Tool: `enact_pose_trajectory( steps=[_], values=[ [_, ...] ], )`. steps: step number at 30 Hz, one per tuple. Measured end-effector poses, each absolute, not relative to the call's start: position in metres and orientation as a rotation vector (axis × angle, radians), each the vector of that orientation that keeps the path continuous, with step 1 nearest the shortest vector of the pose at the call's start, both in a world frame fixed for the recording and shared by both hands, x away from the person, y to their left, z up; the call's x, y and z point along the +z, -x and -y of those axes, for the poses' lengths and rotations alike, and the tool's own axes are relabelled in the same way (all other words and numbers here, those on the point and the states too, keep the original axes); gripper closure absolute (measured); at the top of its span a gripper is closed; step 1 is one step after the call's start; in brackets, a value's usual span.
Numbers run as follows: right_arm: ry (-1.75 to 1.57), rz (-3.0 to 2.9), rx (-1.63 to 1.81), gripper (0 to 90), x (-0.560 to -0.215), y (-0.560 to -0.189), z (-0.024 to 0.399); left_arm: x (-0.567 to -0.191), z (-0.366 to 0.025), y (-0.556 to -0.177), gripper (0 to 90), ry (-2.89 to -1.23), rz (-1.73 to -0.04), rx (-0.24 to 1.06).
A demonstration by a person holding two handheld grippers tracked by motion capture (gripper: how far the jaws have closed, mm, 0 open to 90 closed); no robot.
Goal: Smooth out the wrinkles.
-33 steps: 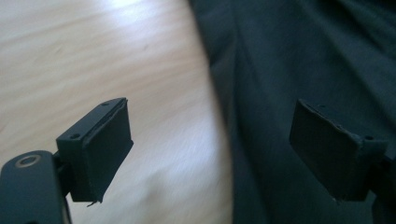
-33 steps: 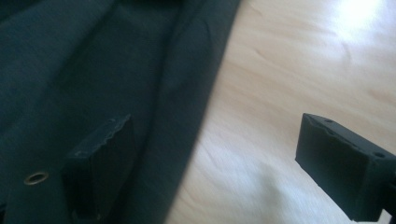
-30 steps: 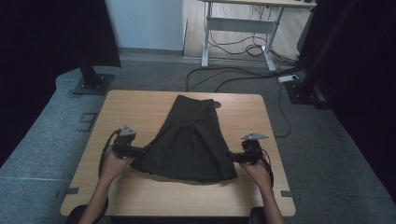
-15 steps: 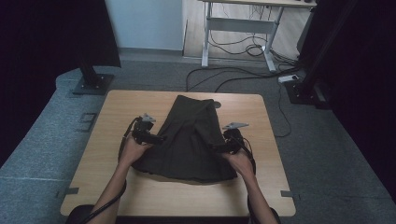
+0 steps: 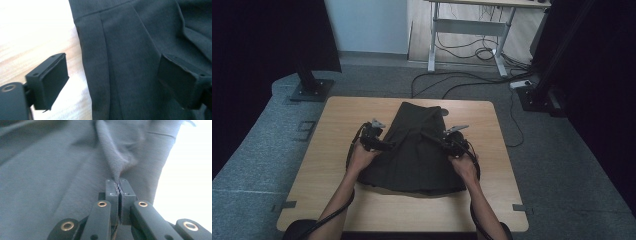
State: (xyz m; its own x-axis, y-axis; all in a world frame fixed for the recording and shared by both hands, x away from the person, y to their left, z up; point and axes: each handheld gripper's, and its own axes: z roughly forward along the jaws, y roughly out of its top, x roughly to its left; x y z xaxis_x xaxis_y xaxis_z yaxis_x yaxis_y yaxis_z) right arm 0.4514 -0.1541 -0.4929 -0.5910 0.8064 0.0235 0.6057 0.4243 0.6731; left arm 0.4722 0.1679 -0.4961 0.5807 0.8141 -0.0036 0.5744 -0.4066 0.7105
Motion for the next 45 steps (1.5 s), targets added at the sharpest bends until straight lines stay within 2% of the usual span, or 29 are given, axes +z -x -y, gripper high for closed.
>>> enact_pose_trajectory(
  steps=[4, 6, 9, 10, 12, 18, 24, 42, 45],
  values=[
    [-1.260, -2.368, 0.890, 86.9, -0.505, -0.459, 0.166, -0.504, -0.157, -0.478, 12.4, -2.163, -1.112, 0.474],
    [-1.272, -2.363, 0.857, 83.2, -0.514, -0.461, 0.170, -0.511, -0.152, -0.481, 12.4, -2.208, -1.117, 0.496],
    [-1.308, -2.339, 0.805, 61.1, -0.527, -0.465, 0.176, -0.520, -0.150, -0.484, 12.3, -2.253, -1.135, 0.518],
    [-1.311, -2.326, 0.801, 56.1, -0.530, -0.465, 0.178, -0.523, -0.151, -0.485, 12.4, -2.262, -1.143, 0.515],
    [-1.343, -2.308, 0.837, 52.8, -0.534, -0.466, 0.182, -0.529, -0.152, -0.486, 12.6, -2.280, -1.152, 0.522],
    [-1.355, -2.351, 0.896, 67.4, -0.535, -0.462, 0.185, -0.537, -0.161, -0.483, 15.4, -2.199, -1.206, 0.409],
    [-1.345, -2.374, 0.892, 68.0, -0.534, -0.450, 0.185, -0.539, -0.163, -0.459, 15.4, -2.194, -1.191, 0.378],
    [-1.220, -2.480, 0.923, 67.4, -0.534, -0.361, 0.188, -0.541, -0.166, -0.351, 15.4, -2.173, -1.193, 0.387],
    [-1.201, -2.495, 0.921, 65.0, -0.534, -0.351, 0.189, -0.541, -0.166, -0.340, 15.3, -2.178, -1.194, 0.381]
  ],
)
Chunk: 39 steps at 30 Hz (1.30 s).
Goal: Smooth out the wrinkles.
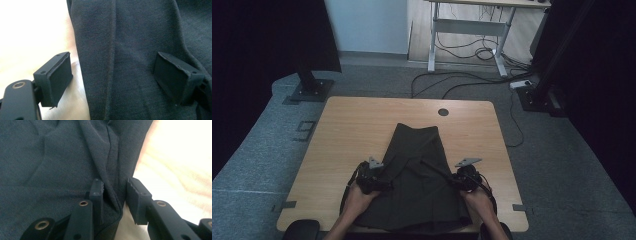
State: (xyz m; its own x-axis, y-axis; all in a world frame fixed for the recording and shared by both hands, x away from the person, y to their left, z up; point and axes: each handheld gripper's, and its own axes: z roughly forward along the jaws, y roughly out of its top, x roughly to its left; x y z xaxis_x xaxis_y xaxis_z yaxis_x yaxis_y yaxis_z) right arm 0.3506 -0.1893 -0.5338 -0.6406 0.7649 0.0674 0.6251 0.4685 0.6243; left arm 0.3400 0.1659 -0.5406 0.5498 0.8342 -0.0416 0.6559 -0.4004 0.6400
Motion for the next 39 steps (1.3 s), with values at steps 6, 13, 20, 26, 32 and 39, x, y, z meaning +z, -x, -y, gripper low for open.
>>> enact_pose_trajectory(
  steps=[6, 13, 20, 26, 32, 39],
  values=[
    [-1.191, -2.511, 0.924, 42.6, -0.522, -0.351, 0.191, -0.515, -0.166, -0.351, 13.5, -2.203, -1.133, 0.373],
    [-1.190, -2.436, 1.011, 28.2, -0.491, -0.380, 0.179, -0.477, -0.165, -0.394, 12.0, -2.160, -1.090, 0.419],
    [-1.197, -2.440, 1.052, 28.7, -0.484, -0.426, 0.150, -0.474, -0.156, -0.441, 13.3, -2.188, -1.087, 0.480],
    [-1.249, -2.471, 1.058, 34.2, -0.494, -0.459, 0.126, -0.485, -0.150, -0.467, 14.3, -2.187, -1.115, 0.484],
    [-1.245, -2.475, 1.020, 78.6, -0.500, -0.470, 0.120, -0.500, -0.147, -0.483, 14.4, -2.192, -1.145, 0.478],
    [-1.235, -2.485, 0.934, 67.8, -0.508, -0.483, 0.120, -0.521, -0.139, -0.493, 14.6, -2.207, -1.174, 0.438]
  ],
)
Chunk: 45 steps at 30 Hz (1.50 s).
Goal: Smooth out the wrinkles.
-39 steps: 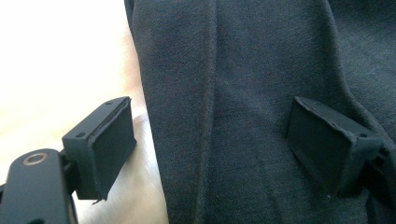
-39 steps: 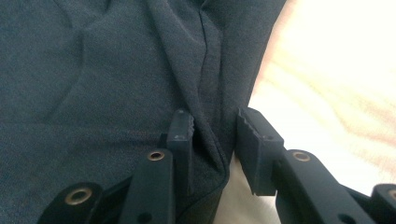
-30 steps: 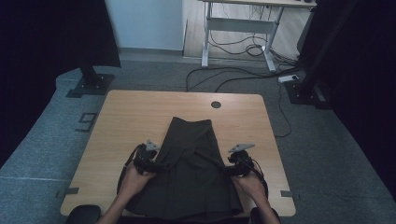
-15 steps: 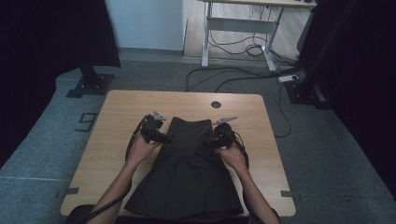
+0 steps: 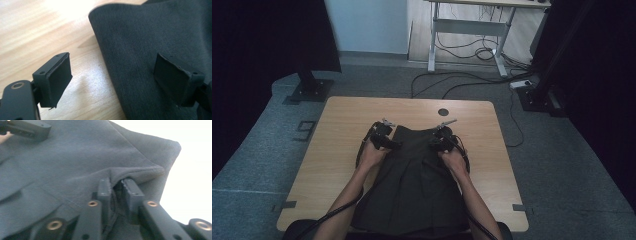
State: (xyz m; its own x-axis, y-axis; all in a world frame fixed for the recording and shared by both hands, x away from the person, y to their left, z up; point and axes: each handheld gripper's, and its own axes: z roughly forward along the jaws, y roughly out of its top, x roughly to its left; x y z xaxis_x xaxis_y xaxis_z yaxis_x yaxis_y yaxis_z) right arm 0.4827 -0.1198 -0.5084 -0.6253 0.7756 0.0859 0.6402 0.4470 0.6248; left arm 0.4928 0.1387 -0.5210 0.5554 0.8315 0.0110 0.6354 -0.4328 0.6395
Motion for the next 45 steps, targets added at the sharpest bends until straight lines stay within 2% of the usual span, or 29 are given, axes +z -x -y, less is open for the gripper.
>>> enact_pose_trajectory(
  steps=[7, 9, 13, 17, 19, 21, 23, 28, 29, 32, 34, 38, 45],
  values=[
    [-1.269, -2.407, 0.845, 27.5, -0.525, -0.492, 0.123, -0.533, -0.137, -0.499, 13.8, -2.231, -1.193, 0.431],
    [-1.295, -2.404, 0.844, 21.1, -0.530, -0.495, 0.125, -0.536, -0.137, -0.502, 12.6, -2.221, -1.199, 0.417],
    [-1.361, -2.400, 0.878, 14.0, -0.537, -0.501, 0.129, -0.540, -0.141, -0.506, 11.4, -2.180, -1.218, 0.360],
    [-1.370, -2.391, 0.938, 13.6, -0.539, -0.505, 0.129, -0.540, -0.140, -0.508, 10.4, -2.187, -1.201, 0.359],
    [-1.367, -2.390, 0.948, 14.6, -0.539, -0.507, 0.127, -0.539, -0.139, -0.508, 12.9, -2.194, -1.185, 0.351],
    [-1.346, -2.407, 0.948, 20.4, -0.538, -0.509, 0.124, -0.538, -0.138, -0.509, 15.5, -2.206, -1.185, 0.342],
    [-1.342, -2.429, 0.934, 30.4, -0.535, -0.511, 0.121, -0.536, -0.137, -0.511, 20.0, -2.213, -1.178, 0.327],
    [-1.368, -2.464, 0.960, 67.1, -0.531, -0.512, 0.117, -0.530, -0.131, -0.513, 43.8, -2.239, -1.162, 0.275],
    [-1.369, -2.473, 0.979, 70.4, -0.531, -0.512, 0.117, -0.529, -0.131, -0.514, 49.7, -2.243, -1.163, 0.263],
    [-1.338, -2.479, 0.960, 74.4, -0.530, -0.510, 0.114, -0.526, -0.128, -0.514, 70.5, -2.246, -1.167, 0.256],
    [-1.317, -2.476, 0.947, 75.3, -0.527, -0.508, 0.113, -0.523, -0.124, -0.513, 77.3, -2.272, -1.136, 0.297],
    [-1.266, -2.466, 0.956, 75.9, -0.519, -0.507, 0.114, -0.512, -0.125, -0.514, 83.3, -2.255, -1.103, 0.333],
    [-1.213, -2.425, 1.004, 76.3, -0.492, -0.509, 0.120, -0.478, -0.127, -0.521, 85.3, -2.199, -1.056, 0.369]
  ],
)
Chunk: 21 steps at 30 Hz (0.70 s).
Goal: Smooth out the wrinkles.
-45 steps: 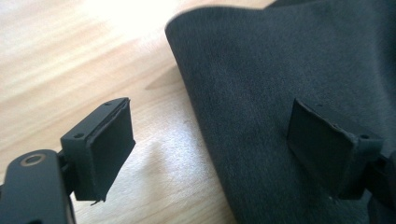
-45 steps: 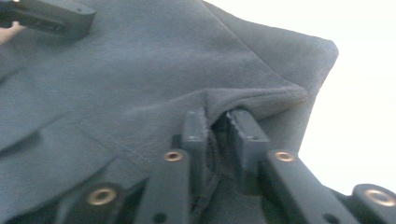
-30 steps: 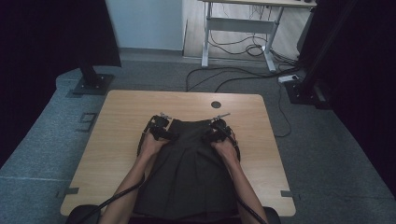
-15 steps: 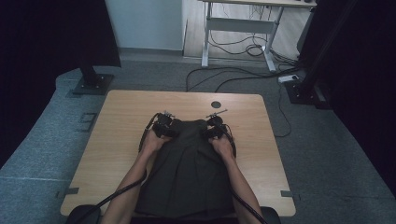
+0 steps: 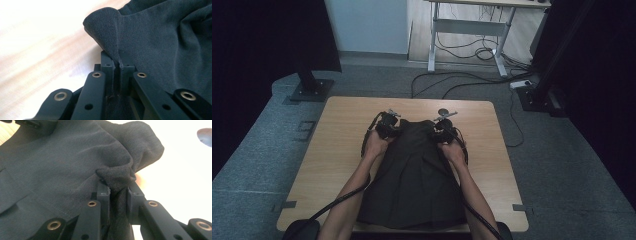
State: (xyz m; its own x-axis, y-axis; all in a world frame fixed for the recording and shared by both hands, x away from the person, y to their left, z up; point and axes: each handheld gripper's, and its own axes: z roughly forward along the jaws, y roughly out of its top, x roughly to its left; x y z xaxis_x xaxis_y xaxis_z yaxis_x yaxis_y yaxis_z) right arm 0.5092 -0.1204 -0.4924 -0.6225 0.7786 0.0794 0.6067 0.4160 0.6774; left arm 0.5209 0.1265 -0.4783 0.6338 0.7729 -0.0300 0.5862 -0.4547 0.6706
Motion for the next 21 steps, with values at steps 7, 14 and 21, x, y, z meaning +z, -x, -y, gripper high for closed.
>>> enact_pose_trajectory(
  steps=[7, 14, 21],
  values=[
    [-1.158, -2.351, 1.041, 76.3, -0.453, -0.514, 0.124, -0.439, -0.129, -0.525, 85.3, -2.133, -0.998, 0.437],
    [-1.079, -2.265, 1.112, 76.3, -0.415, -0.501, 0.130, -0.404, -0.136, -0.505, 85.3, -2.041, -0.889, 0.507],
    [-0.979, -2.225, 1.190, 76.3, -0.405, -0.464, 0.138, -0.397, -0.141, -0.468, 85.3, -2.019, -0.782, 0.561]
  ],
)
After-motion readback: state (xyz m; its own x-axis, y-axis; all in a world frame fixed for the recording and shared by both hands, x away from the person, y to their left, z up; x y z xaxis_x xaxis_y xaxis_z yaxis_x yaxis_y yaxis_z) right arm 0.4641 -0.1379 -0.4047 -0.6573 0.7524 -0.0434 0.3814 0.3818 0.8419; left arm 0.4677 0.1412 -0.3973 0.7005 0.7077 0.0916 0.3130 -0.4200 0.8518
